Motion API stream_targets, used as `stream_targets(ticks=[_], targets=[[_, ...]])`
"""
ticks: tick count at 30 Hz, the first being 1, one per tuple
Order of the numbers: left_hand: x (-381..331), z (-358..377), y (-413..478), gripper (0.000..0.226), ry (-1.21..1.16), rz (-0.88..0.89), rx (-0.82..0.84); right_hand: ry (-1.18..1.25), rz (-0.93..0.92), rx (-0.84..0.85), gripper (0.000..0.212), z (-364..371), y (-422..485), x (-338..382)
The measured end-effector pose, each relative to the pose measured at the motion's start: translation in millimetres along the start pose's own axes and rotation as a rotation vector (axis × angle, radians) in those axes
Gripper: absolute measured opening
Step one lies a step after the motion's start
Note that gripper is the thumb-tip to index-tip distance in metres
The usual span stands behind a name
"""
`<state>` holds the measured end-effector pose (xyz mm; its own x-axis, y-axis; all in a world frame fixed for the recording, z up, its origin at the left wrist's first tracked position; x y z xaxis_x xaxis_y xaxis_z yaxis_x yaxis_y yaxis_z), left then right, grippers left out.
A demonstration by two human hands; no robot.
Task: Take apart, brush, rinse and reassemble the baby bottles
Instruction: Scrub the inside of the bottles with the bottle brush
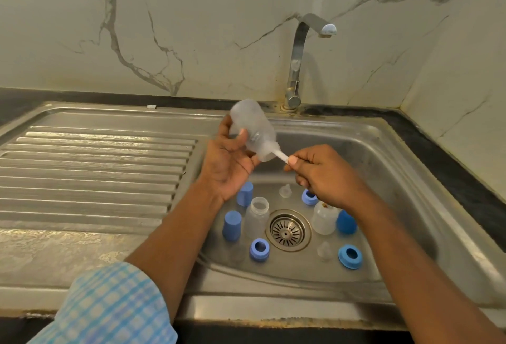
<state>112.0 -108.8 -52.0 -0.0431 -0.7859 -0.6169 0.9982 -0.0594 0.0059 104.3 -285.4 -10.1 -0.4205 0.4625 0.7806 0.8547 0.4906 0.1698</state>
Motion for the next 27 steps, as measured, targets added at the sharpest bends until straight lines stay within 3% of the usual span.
stream_targets(ticks=[2, 5, 8, 9, 13, 18, 21, 27], targets=[[7.2, 3.0, -1.6, 0.080, 0.011, -0.028, 0.029, -0.028, -0.027, -0.059, 0.028, 4.3, 4.3, -0.3], [7.2, 1.7, -2.2, 0.069, 0.074, -0.027, -0.005, -0.196, -0.063, -0.188, 0.026, 6.8, 8.2, -3.9], [15.9, 4.0, -2.8, 0.099, 0.261, -0.050, -0.144, -0.387, -0.071, -0.280, 0.007, 11.2, 10.2, 0.3], [19.9, 5.8, -3.2, 0.100, 0.300, -0.060, -0.186, -0.429, -0.084, -0.291, 0.004, 13.4, 10.8, 3.2], [17.3, 3.9, -1.5, 0.079, 0.295, -0.066, -0.253, -0.544, -0.129, -0.261, 0.005, 15.6, 12.3, 7.7], [0.8, -4.3, 1.0, 0.046, 0.265, -0.012, -0.295, -0.446, -0.104, -0.163, 0.007, 6.5, 14.0, 1.0], [-8.4, -6.8, -0.5, 0.069, 0.232, 0.041, -0.262, -0.373, -0.109, -0.065, 0.013, -0.1, 14.1, 0.3], [-20.8, -9.4, -0.4, 0.066, 0.136, 0.056, -0.115, -0.095, -0.035, 0.061, 0.025, -17.1, -0.9, -1.5]])
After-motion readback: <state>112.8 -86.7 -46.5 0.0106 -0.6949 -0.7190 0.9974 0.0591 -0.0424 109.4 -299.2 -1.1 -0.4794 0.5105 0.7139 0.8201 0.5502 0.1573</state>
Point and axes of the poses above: each hand's wrist, its own y-axis towards the middle knuckle, its own z-axis out of the palm, x = y × z, the point moved 2 cm from there along y, towards the middle knuckle, and after that the axes turned 10 degrees about -z, right-handed, at the moved point
